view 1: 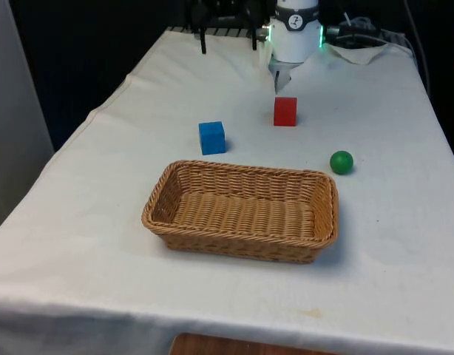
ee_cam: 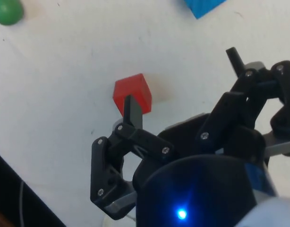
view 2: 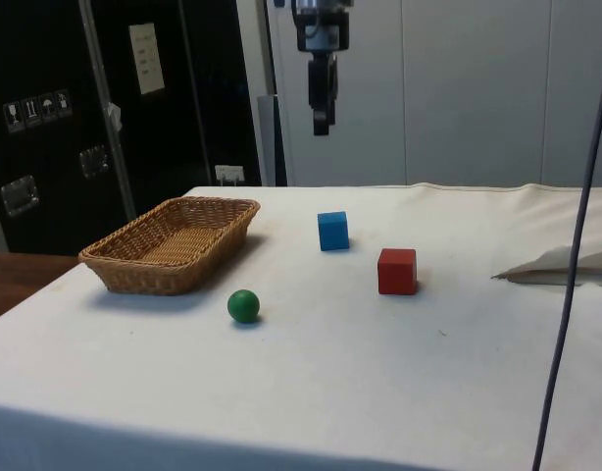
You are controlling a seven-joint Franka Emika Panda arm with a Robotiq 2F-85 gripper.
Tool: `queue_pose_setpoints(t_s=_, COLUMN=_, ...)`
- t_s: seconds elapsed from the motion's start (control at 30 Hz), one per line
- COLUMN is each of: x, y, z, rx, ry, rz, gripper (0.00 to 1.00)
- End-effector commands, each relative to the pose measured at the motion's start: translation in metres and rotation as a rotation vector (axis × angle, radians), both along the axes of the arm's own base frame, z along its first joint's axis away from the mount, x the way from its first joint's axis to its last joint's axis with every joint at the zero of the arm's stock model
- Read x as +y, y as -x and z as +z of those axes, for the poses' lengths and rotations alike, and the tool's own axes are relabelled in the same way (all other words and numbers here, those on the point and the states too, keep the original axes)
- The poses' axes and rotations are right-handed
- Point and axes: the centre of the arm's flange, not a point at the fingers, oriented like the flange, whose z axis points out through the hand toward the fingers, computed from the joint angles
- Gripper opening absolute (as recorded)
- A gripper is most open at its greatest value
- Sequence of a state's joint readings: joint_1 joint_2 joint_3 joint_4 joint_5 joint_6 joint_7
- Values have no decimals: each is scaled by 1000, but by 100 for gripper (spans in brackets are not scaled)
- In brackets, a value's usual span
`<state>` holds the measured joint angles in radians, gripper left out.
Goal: Place all non-red objects into the basket.
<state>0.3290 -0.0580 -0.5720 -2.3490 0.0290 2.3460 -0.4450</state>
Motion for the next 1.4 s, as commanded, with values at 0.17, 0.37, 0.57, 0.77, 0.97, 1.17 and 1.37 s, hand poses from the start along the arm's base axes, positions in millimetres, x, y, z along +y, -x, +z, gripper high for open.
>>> queue_pose_setpoints(t_s=0.17, x=10, y=-5, z=-16, rx=-18, ry=1, rz=20, gripper=100)
queue_pose_setpoints(t_s=0.37, x=12, y=-6, z=-25, rx=-13, ry=8, rz=23, gripper=100)
queue_pose_setpoints(t_s=0.57, x=21, y=-6, z=-35, rx=-26, ry=10, rz=28, gripper=100)
queue_pose_setpoints(t_s=0.77, x=22, y=-6, z=-49, rx=-29, ry=26, rz=31, gripper=100)
queue_pose_setpoints(t_s=0.97, x=18, y=-13, z=-62, rx=-22, ry=58, rz=37, gripper=100)
queue_pose_setpoints(t_s=1.17, x=15, y=-22, z=-79, rx=-32, ry=66, rz=59, gripper=100)
queue_pose_setpoints(t_s=1.37, x=6, y=-21, z=-85, rx=-35, ry=67, rz=66, gripper=100)
